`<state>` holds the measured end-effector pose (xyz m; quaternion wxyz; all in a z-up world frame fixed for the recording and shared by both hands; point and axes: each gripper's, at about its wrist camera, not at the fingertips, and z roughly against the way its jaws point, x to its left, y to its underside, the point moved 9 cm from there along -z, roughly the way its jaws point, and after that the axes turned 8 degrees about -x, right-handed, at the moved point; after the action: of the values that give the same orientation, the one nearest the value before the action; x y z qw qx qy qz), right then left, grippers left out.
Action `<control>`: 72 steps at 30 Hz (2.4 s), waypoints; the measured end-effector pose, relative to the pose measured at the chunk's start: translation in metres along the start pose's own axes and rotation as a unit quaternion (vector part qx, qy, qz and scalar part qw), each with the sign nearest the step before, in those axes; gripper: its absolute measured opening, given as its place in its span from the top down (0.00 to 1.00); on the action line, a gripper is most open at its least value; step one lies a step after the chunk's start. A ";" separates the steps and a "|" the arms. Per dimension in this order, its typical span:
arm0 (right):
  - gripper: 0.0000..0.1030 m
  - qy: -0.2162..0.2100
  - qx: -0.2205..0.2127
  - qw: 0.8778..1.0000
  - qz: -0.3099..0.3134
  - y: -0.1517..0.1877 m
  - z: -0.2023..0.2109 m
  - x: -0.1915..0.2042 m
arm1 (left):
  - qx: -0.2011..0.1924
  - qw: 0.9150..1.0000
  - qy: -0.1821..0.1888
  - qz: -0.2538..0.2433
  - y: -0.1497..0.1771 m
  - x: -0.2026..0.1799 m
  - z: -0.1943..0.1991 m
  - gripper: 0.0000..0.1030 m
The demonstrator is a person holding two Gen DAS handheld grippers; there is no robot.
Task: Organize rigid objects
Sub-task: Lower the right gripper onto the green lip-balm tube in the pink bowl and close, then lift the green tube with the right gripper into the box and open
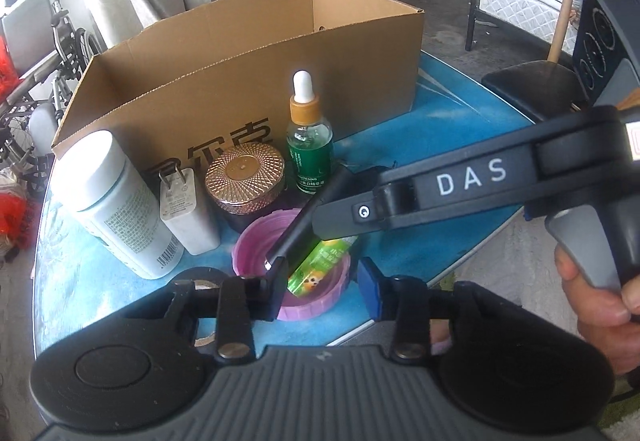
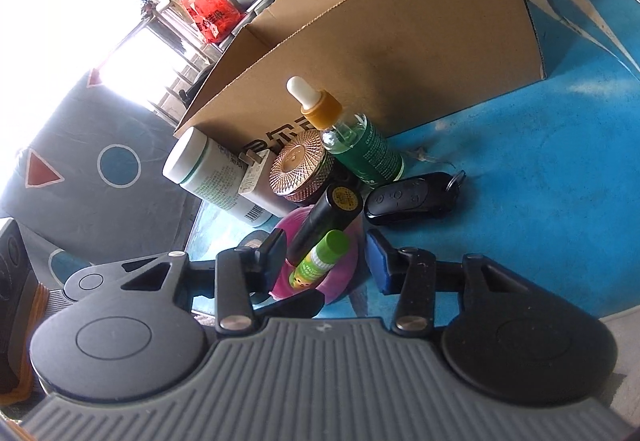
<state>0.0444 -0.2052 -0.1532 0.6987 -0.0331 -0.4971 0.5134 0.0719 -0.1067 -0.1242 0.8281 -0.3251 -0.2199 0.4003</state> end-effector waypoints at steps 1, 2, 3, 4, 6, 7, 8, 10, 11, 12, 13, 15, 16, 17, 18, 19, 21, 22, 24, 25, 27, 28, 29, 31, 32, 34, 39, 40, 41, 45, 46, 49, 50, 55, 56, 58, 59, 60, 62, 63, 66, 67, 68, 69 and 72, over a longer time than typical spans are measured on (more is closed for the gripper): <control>0.66 0.000 0.001 1.000 -0.003 0.000 -0.002 -0.001 | 0.001 1.000 0.000 -0.001 0.000 -0.001 -0.002 0.68; 0.69 0.000 0.003 1.000 -0.006 0.000 -0.004 -0.003 | 0.002 1.000 0.000 -0.002 0.001 -0.001 -0.003 0.70; 0.73 0.000 0.004 1.000 -0.010 0.000 -0.005 -0.004 | 0.004 1.000 0.000 -0.002 0.001 0.000 -0.004 0.71; 0.78 -0.001 0.004 1.000 -0.012 0.000 -0.006 -0.004 | 0.003 1.000 0.002 -0.002 0.001 0.000 -0.004 0.71; 0.81 -0.005 0.005 1.000 -0.017 0.000 -0.007 -0.004 | 0.002 1.000 0.003 -0.003 0.000 0.000 -0.005 0.71; 0.81 -0.005 0.005 1.000 -0.016 0.000 -0.005 -0.003 | 0.002 1.000 0.003 -0.005 0.000 0.000 -0.005 0.71; 0.81 -0.005 0.004 1.000 -0.014 0.000 -0.004 -0.003 | 0.002 1.000 0.003 -0.007 -0.001 0.000 -0.005 0.71; 0.83 -0.008 0.003 1.000 -0.011 0.000 -0.003 -0.001 | 0.001 1.000 0.002 -0.010 -0.001 -0.001 -0.006 0.71; 0.84 -0.010 0.003 1.000 -0.009 0.000 0.000 0.002 | 0.001 1.000 0.001 -0.012 -0.001 -0.002 -0.006 0.71; 0.84 -0.012 0.002 1.000 -0.007 0.000 0.000 0.003 | 0.001 1.000 0.000 -0.013 -0.001 -0.002 -0.006 0.71; 0.85 -0.014 0.001 1.000 -0.004 0.000 0.001 0.005 | 0.001 1.000 0.000 -0.014 -0.002 -0.002 -0.007 0.71; 0.86 -0.017 -0.001 1.000 0.007 -0.001 0.003 0.011 | -0.001 1.000 -0.001 -0.014 -0.002 -0.002 -0.007 0.71; 0.87 -0.019 -0.002 1.000 0.014 -0.001 0.004 0.013 | -0.003 1.000 -0.001 -0.013 -0.002 -0.002 -0.007 0.71; 0.87 -0.020 -0.004 1.000 0.022 -0.001 0.006 0.017 | -0.005 1.000 -0.002 -0.012 -0.002 -0.002 -0.006 0.72; 0.87 -0.019 -0.006 0.999 0.029 -0.001 0.006 0.019 | -0.007 1.000 -0.003 -0.011 -0.002 -0.002 -0.004 0.74; 0.87 -0.018 -0.008 0.999 0.037 -0.002 0.007 0.021 | -0.009 1.000 -0.004 -0.011 -0.003 -0.001 -0.002 0.75; 0.87 -0.019 -0.012 0.999 0.049 -0.003 0.008 0.025 | -0.013 1.000 -0.005 -0.009 -0.004 0.000 0.000 0.76; 0.87 -0.019 -0.013 0.998 0.053 -0.004 0.009 0.027 | -0.015 1.000 -0.006 -0.009 -0.003 0.001 0.003 0.76; 0.87 -0.021 -0.015 0.998 0.058 -0.005 0.013 0.030 | -0.020 1.000 -0.009 -0.010 -0.005 0.000 0.005 0.79; 0.87 -0.021 -0.015 0.998 0.060 -0.006 0.014 0.031 | -0.022 1.000 -0.011 -0.011 -0.006 0.000 0.007 0.79; 0.87 -0.023 -0.018 0.997 0.065 -0.008 0.018 0.035 | -0.028 0.999 -0.014 -0.012 -0.008 0.000 0.012 0.80; 0.87 -0.025 -0.021 0.997 0.069 -0.010 0.020 0.038 | -0.034 0.999 -0.016 -0.014 -0.010 0.000 0.015 0.80; 0.87 -0.026 -0.024 0.997 0.074 -0.011 0.022 0.040 | -0.038 0.999 -0.018 -0.016 -0.011 0.000 0.017 0.81; 0.87 -0.028 -0.029 0.996 0.085 -0.013 0.026 0.045 | -0.045 0.999 -0.021 -0.018 -0.014 0.000 0.021 0.81; 0.87 -0.029 -0.032 0.995 0.090 -0.014 0.029 0.049 | -0.049 0.998 -0.023 -0.018 -0.016 0.000 0.023 0.81; 0.87 -0.030 -0.035 0.994 0.096 -0.015 0.033 0.052 | -0.054 0.998 -0.026 -0.018 -0.018 -0.001 0.027 0.81; 0.87 -0.037 -0.045 0.992 0.110 -0.019 0.044 0.063 | -0.067 0.997 -0.033 -0.019 -0.023 0.001 0.037 0.82; 0.87 -0.039 -0.047 0.992 0.113 -0.020 0.046 0.065 | -0.069 0.997 -0.034 -0.019 -0.024 0.001 0.039 0.82; 0.86 -0.040 -0.050 0.991 0.115 -0.020 0.048 0.067 | -0.072 0.997 -0.036 -0.019 -0.024 0.002 0.041 0.82; 0.86 -0.046 -0.055 0.990 0.125 -0.026 0.054 0.078 | -0.083 0.996 -0.040 -0.014 -0.030 0.004 0.048 0.82; 0.86 -0.047 -0.056 0.989 0.129 -0.027 0.054 0.080 | -0.086 0.995 -0.041 -0.013 -0.033 0.006 0.050 0.82; 0.86 -0.054 -0.062 0.986 0.142 -0.037 0.058 0.093 | -0.099 0.994 -0.045 -0.009 -0.043 0.011 0.058 0.83; 0.86 -0.058 -0.066 0.985 0.151 -0.043 0.060 0.099 | -0.106 0.993 -0.045 -0.006 -0.050 0.014 0.062 0.83; 0.87 -0.083 -0.074 0.977 0.182 -0.083 0.059 0.130 | -0.130 0.990 -0.058 0.013 -0.091 0.039 0.075 0.84; 0.87 -0.093 -0.071 0.976 0.183 -0.096 0.057 0.138 | -0.132 0.989 -0.063 0.022 -0.102 0.048 0.075 0.84; 0.87 -0.102 -0.063 0.976 0.182 -0.116 0.049 0.146 | -0.133 0.989 -0.062 0.036 -0.120 0.061 0.073 0.83; 0.86 -0.105 -0.057 0.976 0.182 -0.130 0.043 0.151 | -0.132 0.988 -0.060 0.048 -0.131 0.072 0.070 0.83; 0.86 -0.108 -0.050 0.976 0.181 -0.142 0.035 0.154 | -0.128 0.988 -0.059 0.058 -0.138 0.080 0.065 0.83; 0.87 -0.112 -0.028 0.978 0.175 -0.163 0.017 0.157 | -0.116 0.988 -0.057 0.081 -0.152 0.097 0.054 0.83; 0.87 -0.113 -0.013 0.979 0.169 -0.174 0.004 0.158 | -0.106 0.988 -0.054 0.094 -0.158 0.109 0.044 0.83; 0.87 -0.110 0.035 0.983 0.143 -0.199 -0.036 0.153 | -0.075 0.989 -0.051 0.119 -0.168 0.136 0.016 0.83; 0.87 -0.108 0.050 0.984 0.134 -0.205 -0.048 0.150 | -0.062 0.988 -0.052 0.131 -0.169 0.148 0.005 0.83; 0.87 -0.105 0.072 0.984 0.122 -0.209 -0.066 0.145 | -0.053 0.988 -0.054 0.134 -0.170 0.155 -0.006 0.83; 0.87 -0.100 0.089 0.984 0.113 -0.213 -0.078 0.140 | -0.046 0.988 -0.057 0.135 -0.170 0.160 -0.014 0.81; 0.87 -0.083 0.140 0.982 0.091 -0.213 -0.119 0.124 | -0.023 0.987 -0.076 0.138 -0.164 0.176 -0.037 0.77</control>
<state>0.2746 -0.1575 -0.0130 0.6029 0.0626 -0.4715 0.6406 0.2835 -0.0550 -0.0144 0.7379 -0.3399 -0.2443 0.5295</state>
